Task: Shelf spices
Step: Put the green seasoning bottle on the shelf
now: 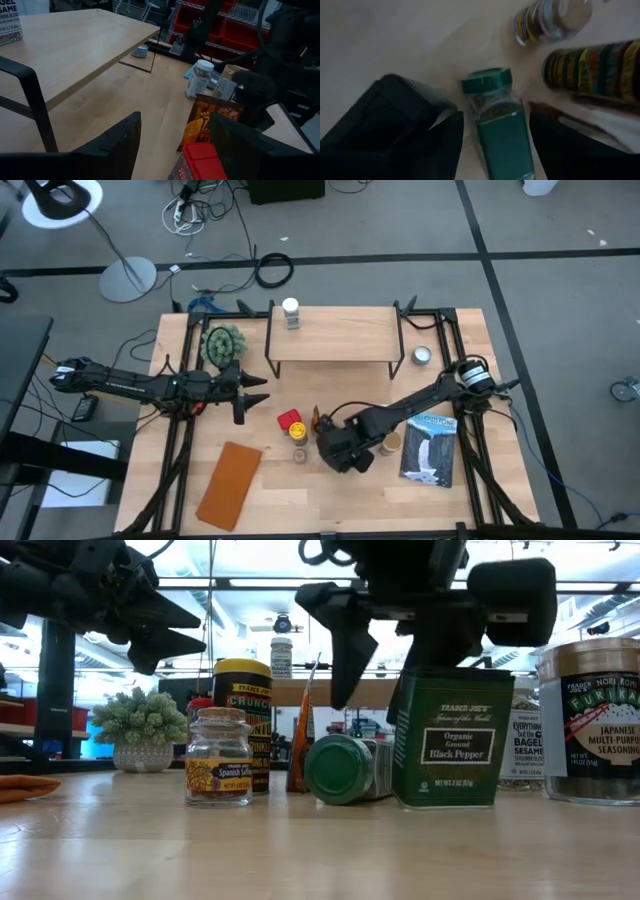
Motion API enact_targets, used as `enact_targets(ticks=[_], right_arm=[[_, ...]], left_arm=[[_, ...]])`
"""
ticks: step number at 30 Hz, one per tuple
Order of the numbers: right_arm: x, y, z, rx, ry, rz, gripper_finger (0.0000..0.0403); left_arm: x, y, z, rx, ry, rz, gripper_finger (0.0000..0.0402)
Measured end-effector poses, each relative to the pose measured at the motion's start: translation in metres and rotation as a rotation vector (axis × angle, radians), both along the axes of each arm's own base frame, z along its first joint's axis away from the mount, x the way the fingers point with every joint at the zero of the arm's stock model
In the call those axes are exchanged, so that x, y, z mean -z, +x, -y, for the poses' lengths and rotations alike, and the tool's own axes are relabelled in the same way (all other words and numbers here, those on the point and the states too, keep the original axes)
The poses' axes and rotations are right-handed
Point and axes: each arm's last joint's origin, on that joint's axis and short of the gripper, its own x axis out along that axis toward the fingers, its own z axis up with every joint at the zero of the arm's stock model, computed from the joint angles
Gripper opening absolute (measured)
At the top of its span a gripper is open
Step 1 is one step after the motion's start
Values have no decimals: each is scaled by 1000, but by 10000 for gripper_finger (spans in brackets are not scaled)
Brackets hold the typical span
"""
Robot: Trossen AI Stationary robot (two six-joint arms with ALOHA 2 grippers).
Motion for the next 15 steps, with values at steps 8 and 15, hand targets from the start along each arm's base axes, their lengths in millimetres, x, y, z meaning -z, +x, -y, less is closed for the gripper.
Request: enact_targets(ticks=[8,15], right_arm=[[6,4,3,-27,-15,6,279],[26,12,9,-57,-20,-36,284]], left_arm=[[0,0,0,0,0,0,239],[0,0,0,6,-1,1,239]])
